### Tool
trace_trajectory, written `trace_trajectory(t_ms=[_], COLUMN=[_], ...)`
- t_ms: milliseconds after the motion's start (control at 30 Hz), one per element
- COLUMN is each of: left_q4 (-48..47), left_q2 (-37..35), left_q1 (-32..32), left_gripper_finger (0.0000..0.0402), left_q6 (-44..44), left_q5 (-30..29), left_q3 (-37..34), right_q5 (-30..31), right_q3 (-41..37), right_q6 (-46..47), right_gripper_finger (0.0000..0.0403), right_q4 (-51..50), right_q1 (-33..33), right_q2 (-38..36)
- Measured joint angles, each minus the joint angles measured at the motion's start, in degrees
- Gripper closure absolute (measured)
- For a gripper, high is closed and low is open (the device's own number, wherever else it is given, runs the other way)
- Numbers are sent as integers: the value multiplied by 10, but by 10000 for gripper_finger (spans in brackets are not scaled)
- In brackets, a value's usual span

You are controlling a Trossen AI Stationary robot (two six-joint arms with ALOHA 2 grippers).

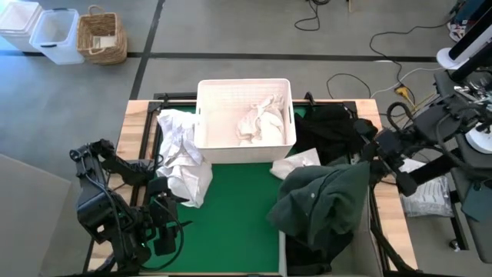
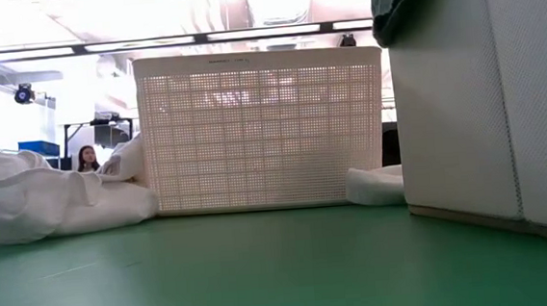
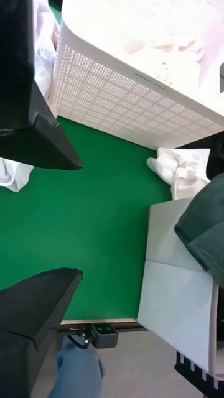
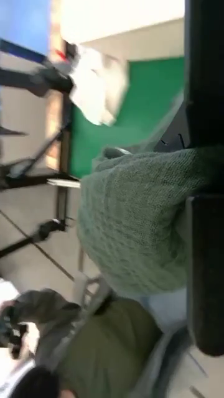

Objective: Pick and place trash into bin
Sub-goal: Put the green cloth into the white fabric storage bin

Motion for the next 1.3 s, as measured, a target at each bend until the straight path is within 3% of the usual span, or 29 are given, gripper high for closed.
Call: trace_trajectory(t_ms=[367, 633, 1067, 1300], left_q4=[0, 0, 0, 0], left_q2=[0, 0, 0, 0], left_q1=[0, 0, 0, 0], left_gripper_finger=[154, 154, 154, 154], left_q6=[-18, -20, -20, -20], left_q5=[-1, -1, -12, -12], left_q3=[0, 0, 0, 0], right_q5=[-3, -16, -108, -129], right_q3=[0, -20, -163, -201], right_q6=[190, 272, 373, 395], right_gripper_finger=[390, 390, 390, 390], right_q4=[-189, -192, -190, -177], right_q1=[0, 0, 0, 0], right_q2=[-8, -3, 8, 11])
